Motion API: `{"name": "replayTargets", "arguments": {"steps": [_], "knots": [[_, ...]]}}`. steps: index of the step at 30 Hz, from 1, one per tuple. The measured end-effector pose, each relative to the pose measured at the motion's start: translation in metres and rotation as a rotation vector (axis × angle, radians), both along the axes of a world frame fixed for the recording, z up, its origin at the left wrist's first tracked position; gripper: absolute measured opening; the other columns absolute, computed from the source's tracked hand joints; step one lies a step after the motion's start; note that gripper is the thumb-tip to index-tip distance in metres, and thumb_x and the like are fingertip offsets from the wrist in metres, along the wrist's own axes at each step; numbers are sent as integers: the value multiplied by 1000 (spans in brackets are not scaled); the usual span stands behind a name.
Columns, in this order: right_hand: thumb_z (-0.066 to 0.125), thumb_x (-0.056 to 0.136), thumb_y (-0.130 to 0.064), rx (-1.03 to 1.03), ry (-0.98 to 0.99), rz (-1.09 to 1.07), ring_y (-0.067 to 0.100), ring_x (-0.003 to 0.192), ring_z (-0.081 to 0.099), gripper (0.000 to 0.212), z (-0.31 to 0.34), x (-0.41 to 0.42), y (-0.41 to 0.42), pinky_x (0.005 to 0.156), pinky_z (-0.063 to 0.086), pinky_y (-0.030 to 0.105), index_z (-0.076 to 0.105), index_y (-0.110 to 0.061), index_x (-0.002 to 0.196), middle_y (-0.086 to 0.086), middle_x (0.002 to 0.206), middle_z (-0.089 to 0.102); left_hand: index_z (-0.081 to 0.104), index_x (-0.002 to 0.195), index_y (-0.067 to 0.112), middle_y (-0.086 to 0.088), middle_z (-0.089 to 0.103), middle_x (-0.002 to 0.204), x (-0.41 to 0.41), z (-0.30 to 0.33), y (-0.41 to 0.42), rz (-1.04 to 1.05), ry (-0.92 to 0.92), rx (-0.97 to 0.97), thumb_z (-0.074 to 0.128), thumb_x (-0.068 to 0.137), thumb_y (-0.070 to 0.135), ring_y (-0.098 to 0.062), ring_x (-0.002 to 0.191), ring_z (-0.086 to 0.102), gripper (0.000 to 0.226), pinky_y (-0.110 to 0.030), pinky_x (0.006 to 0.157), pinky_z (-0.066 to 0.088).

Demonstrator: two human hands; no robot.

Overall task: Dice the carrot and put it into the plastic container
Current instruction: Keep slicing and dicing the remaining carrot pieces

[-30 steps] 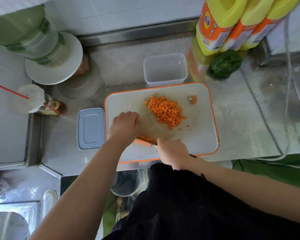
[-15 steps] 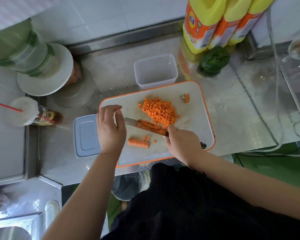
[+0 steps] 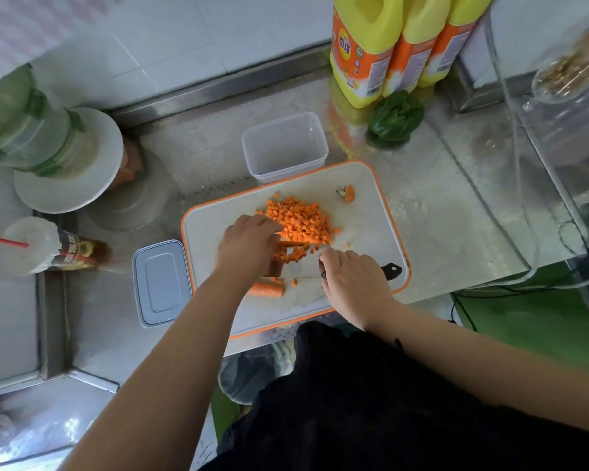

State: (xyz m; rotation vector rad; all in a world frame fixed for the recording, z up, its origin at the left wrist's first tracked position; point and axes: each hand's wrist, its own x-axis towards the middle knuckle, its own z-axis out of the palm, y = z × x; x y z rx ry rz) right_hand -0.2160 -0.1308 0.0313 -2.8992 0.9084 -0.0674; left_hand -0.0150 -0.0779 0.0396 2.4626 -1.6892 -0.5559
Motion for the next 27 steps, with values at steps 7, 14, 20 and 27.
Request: {"name": "replayTargets", "arguments": {"steps": [7, 14, 20, 27], "knots": [[68, 69, -5, 10, -55, 22, 22, 49, 49, 16, -2, -3, 3, 48, 27, 28, 58, -7, 80, 2, 58, 50, 71, 113, 27, 4, 66, 121, 22, 7, -22, -70, 149, 356, 57, 96, 21, -19, 111, 57, 23, -36, 96, 46], [67, 69, -2, 24, -83, 21, 21, 48, 46, 16, 0, -5, 1, 47, 30, 29, 57, -7, 80, 1, 57, 48, 72, 103, 21, 0, 68, 104, 17, 16, -31, -139, 109, 377, 51, 96, 14, -19, 97, 57, 22, -31, 84, 44], [67, 68, -2, 18, -62, 20, 21, 48, 45, 17, -1, -4, 1, 47, 27, 28, 56, -8, 80, 0, 56, 47, 68, 108, 17, 0, 64, 110, 23, 15, -31, 53, 149, 208, 52, 97, 14, -21, 102, 55, 20, -31, 85, 38], [73, 64, -4, 10, -2, -13, 22, 47, 47, 24, -1, -2, -5, 47, 26, 28, 56, -8, 80, 1, 56, 49, 64, 93, 19, 6, 66, 89, 2, 42, -18, 87, 475, 183, 48, 98, 10, -12, 76, 58, 18, -30, 76, 47]]}}
